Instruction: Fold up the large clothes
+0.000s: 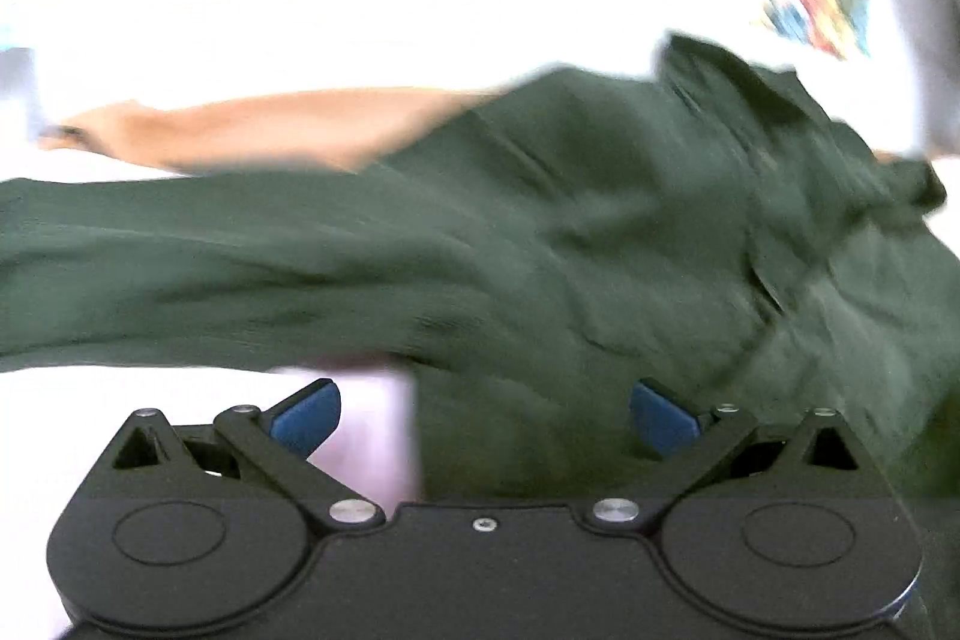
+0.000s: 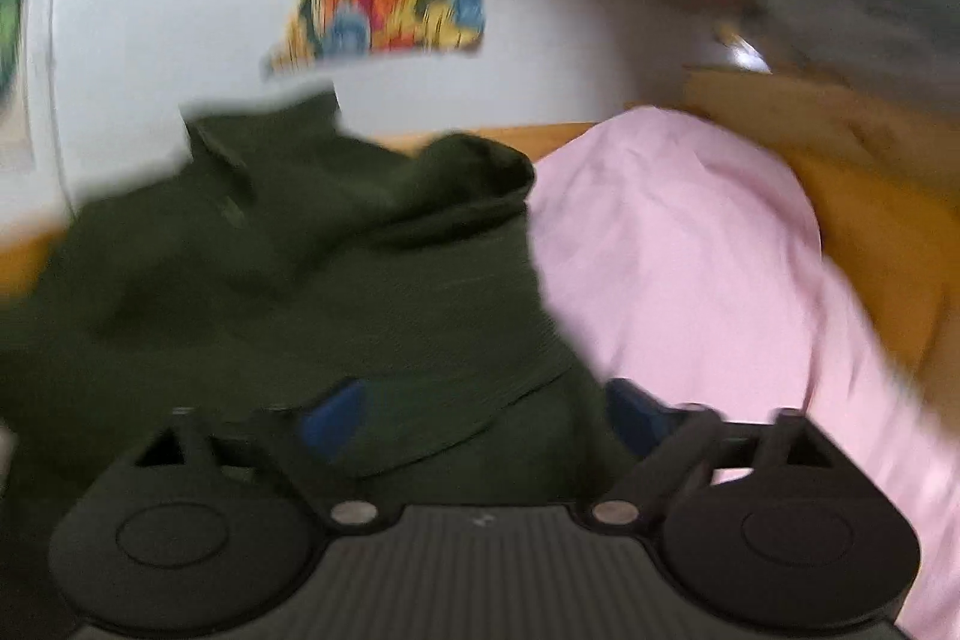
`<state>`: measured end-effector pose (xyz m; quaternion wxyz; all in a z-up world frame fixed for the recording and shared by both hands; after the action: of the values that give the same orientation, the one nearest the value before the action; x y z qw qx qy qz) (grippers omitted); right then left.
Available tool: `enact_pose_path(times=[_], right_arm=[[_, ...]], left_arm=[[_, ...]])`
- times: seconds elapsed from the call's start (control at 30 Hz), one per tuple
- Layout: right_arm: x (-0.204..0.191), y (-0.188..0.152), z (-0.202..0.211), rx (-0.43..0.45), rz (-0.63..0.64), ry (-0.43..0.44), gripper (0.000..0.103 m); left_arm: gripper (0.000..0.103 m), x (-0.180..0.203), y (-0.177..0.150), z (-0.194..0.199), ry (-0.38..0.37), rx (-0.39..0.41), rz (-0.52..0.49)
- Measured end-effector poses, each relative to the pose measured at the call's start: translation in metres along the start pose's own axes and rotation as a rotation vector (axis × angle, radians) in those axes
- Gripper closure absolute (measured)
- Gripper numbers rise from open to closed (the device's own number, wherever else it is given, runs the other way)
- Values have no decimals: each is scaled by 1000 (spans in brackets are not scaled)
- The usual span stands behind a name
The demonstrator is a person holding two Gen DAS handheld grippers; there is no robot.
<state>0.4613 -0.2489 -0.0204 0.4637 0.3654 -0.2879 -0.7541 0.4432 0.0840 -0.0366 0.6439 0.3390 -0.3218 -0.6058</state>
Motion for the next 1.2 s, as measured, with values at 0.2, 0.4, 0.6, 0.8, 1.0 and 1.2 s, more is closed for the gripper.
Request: enact_pose_path(times=[0.2, 0.4, 0.6, 0.8, 1.0, 1.2], right_arm=[[-15, -50, -6, -66, -36, 153, 0], [-26, -72, -12, -95, 8, 191, 0], [-29, -91, -8, -146, -9, 240, 0], [-24, -88, -4, -138, -23, 237, 0], [-13, -79, 4, -103, -44, 237, 0], [0, -65, 11, -44, -59, 223, 0]], left_arm=[[0, -116, -12, 44, 306, 15, 252], [1, -197, 20, 85, 540, 142, 228], [10, -235, 11, 59, 355, -53, 560], [62, -253, 12, 51, 259, 95, 821], [92, -195, 70, 88, 315, 306, 560], [92, -31, 147, 138, 27, 503, 126]])
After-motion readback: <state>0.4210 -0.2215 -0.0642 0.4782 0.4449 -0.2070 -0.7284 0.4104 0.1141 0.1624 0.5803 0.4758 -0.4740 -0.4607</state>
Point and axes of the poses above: each gripper's, at about its wrist camera, not at the fingertips, and z roughly against the way its jaws point, x to its right, y to its top, the point moved 9 cm from there along -z, roughly the way its jaws point, and after that the axes turned 9 degrees about -x, right-handed, at the moved point
